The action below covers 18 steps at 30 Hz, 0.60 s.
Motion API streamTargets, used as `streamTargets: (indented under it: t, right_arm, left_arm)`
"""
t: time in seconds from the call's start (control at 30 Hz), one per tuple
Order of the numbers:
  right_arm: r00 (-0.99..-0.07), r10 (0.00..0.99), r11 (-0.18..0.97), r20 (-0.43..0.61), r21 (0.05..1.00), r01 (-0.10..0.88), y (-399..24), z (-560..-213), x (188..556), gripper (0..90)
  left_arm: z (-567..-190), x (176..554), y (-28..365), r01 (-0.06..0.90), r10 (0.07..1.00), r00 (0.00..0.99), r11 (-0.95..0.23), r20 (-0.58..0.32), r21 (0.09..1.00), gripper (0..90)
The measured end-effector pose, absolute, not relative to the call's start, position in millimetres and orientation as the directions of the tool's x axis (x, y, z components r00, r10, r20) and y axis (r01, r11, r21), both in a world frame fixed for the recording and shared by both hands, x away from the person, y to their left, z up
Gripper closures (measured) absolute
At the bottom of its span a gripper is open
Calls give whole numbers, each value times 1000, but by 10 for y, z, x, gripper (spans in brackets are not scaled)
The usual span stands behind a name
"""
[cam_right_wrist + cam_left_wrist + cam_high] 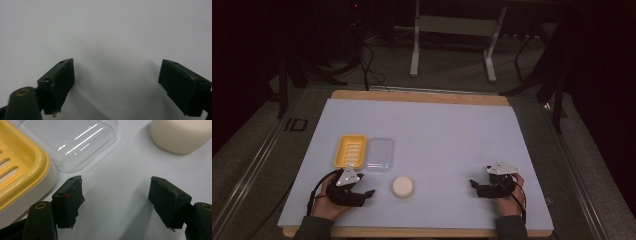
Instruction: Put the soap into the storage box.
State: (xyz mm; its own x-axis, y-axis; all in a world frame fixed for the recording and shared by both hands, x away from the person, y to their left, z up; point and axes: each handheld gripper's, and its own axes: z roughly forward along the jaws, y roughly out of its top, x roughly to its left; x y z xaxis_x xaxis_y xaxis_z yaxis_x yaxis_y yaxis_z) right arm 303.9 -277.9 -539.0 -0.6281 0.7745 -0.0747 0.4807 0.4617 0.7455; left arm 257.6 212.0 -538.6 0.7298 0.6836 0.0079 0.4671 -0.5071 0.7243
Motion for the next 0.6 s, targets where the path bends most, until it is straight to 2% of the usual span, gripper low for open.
streamTargets:
  t: [0.6]
  right_arm:
    - [-639,765,449,-80,778,440,-2793,-5356,2975,135]
  left_arm:
    - [-5396,2569,2091,476,682,732,-509,-2,717,275]
